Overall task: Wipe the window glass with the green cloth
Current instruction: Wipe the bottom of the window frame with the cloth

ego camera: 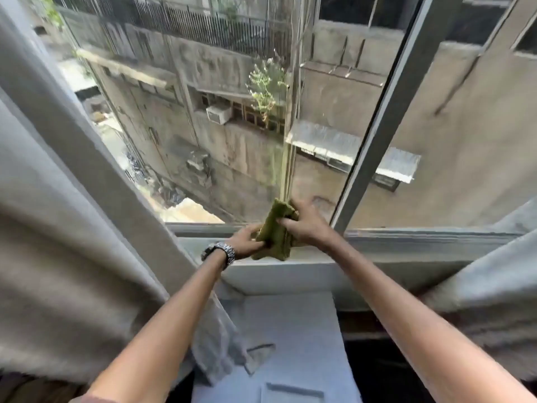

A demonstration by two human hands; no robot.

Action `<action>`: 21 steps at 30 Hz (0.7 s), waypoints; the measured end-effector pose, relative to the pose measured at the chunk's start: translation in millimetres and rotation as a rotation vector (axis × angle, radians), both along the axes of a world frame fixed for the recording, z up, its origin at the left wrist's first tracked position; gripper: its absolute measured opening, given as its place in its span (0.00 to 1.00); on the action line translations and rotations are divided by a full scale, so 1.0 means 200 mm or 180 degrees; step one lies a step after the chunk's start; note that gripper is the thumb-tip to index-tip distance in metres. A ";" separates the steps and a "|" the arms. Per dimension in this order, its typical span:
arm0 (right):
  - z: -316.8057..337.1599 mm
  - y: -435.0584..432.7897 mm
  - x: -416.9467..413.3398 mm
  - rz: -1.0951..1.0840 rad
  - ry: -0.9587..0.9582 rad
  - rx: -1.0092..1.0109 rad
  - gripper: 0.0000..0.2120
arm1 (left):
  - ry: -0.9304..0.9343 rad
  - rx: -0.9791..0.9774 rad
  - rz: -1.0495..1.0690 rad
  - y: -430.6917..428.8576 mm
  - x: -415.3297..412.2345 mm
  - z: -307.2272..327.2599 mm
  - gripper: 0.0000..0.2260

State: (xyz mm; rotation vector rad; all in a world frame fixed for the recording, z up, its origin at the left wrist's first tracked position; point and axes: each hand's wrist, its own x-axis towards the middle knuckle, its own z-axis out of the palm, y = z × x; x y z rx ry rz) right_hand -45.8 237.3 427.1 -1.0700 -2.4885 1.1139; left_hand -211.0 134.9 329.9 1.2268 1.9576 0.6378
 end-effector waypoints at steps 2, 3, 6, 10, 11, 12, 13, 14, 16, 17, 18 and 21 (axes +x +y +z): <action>-0.48 -0.05 0.16 -0.0139 -0.0335 -0.0559 0.06 | -0.0301 -0.0703 -0.0345 -0.14 0.12 -0.42 0.33; -0.73 -0.10 0.25 -0.0211 -0.0472 -0.0874 0.05 | -0.0344 -0.1080 -0.0451 -0.24 0.20 -0.64 0.32; -1.37 -0.30 0.53 -0.0479 -0.0736 -0.1735 0.13 | -0.0575 -0.1902 -0.0701 -0.51 0.46 -1.18 0.17; -2.06 -0.58 0.87 -0.1052 -0.1010 -0.2542 0.21 | -0.0683 -0.2357 -0.0446 -0.78 0.75 -1.77 0.20; -2.21 -0.65 0.95 -0.1221 -0.1056 -0.2665 0.20 | -0.0735 -0.2381 -0.0245 -0.83 0.80 -1.89 0.19; -2.33 -0.71 1.03 -0.1409 -0.1103 -0.2765 0.19 | -0.0805 -0.2380 0.0016 -0.87 0.85 -1.99 0.17; -2.46 -0.76 1.10 -0.1616 -0.1138 -0.2831 0.18 | -0.0874 -0.2315 0.0313 -0.91 0.90 -2.10 0.15; -2.54 -0.80 1.15 -0.1825 -0.1144 -0.2864 0.18 | -0.0907 -0.2224 0.0602 -0.92 0.93 -2.15 0.13; -2.71 -0.88 1.25 -0.2105 -0.1101 -0.2861 0.17 | -0.0909 -0.2059 0.1036 -0.94 0.99 -2.28 0.11; -2.78 -0.91 1.29 -0.2185 -0.1060 -0.2828 0.17 | -0.0917 -0.2010 0.1104 -0.93 1.02 -2.35 0.12; -2.83 -0.93 1.31 -0.2241 -0.1062 -0.2806 0.17 | -0.0880 -0.2026 0.1050 -0.93 1.05 -2.38 0.14; -2.92 -0.95 1.36 -0.2097 -0.1359 -0.2422 0.21 | -0.0656 -0.2001 0.0528 -0.90 1.13 -2.44 0.24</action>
